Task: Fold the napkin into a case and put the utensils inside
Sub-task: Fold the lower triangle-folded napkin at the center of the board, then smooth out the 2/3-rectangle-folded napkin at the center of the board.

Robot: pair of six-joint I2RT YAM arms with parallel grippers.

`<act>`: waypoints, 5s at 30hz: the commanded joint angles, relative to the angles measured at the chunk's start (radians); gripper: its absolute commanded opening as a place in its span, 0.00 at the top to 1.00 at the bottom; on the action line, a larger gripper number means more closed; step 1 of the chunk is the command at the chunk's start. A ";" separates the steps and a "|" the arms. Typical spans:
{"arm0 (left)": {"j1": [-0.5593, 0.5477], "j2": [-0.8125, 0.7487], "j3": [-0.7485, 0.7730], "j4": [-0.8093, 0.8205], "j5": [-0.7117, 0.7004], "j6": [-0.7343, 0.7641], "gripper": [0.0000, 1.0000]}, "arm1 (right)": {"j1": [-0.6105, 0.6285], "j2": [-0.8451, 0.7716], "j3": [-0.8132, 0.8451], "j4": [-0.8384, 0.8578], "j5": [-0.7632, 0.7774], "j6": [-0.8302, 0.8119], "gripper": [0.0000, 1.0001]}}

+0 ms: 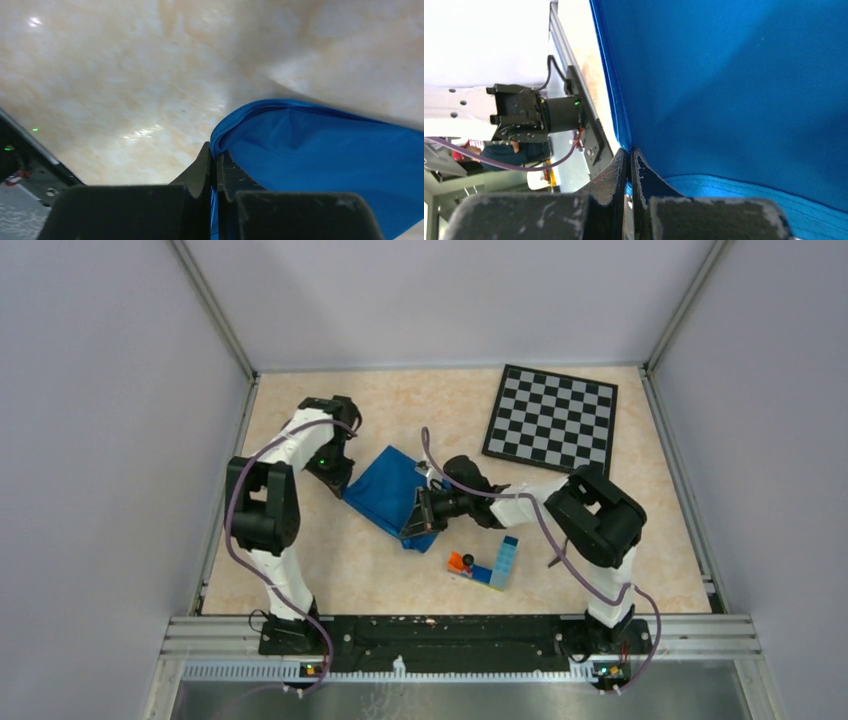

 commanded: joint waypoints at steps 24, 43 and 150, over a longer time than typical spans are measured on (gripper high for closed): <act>0.016 0.115 0.155 -0.091 -0.054 -0.017 1.00 | -0.028 0.100 -0.007 0.114 -0.065 0.067 1.00; 0.007 0.220 0.153 -0.043 -0.069 0.016 1.00 | -0.038 0.140 0.132 -0.127 -0.011 -0.152 0.98; 0.449 -0.203 -0.875 1.444 0.892 0.648 1.00 | 0.092 0.223 0.393 -0.256 0.228 -0.381 1.00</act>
